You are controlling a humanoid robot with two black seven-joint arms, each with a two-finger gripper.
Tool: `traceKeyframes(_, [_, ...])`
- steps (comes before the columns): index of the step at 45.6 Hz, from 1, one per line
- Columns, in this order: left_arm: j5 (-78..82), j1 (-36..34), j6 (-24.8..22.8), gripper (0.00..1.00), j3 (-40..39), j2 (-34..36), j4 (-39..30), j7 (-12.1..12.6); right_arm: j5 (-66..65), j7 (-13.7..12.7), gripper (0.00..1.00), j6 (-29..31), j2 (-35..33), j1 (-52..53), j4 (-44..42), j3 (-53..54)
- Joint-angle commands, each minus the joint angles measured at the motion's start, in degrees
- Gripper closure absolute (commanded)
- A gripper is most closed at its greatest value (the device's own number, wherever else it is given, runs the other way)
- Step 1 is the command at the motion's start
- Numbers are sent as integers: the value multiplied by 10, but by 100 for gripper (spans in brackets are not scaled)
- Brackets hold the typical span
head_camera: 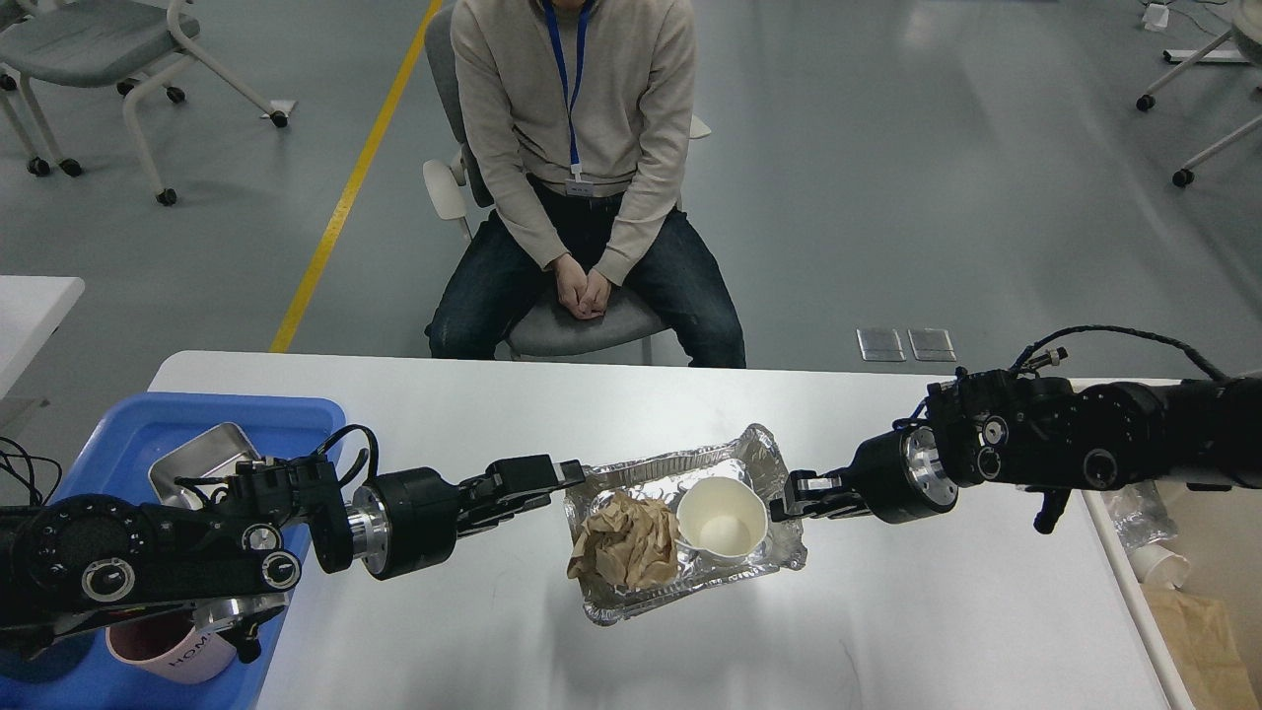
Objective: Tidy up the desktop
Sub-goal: 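Drop the brown paper into the foil tray beside the cup, then slide the foil tray with the right gripper toward the white bin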
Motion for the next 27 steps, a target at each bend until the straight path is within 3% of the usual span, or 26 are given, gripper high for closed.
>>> traceKeyframes(1, [-1, -1, 2, 21, -6, 0, 1, -2, 0, 0, 100, 0, -2, 0, 1, 0])
traceKeyframes(9, [-23, 3, 21, 15, -50, 20, 2, -3, -1, 2, 100, 0, -4, -2, 0, -1])
traceKeyframes(17, [-79, 78, 24, 8, -195, 39, 41, -10, -1, 3, 100, 0, -6, -4, -3, -1])
traceKeyframes(27, [-102, 235, 24, 8, -423, 6, 109, -11, 0, 9, 100, 1, -37, -23, -21, -1])
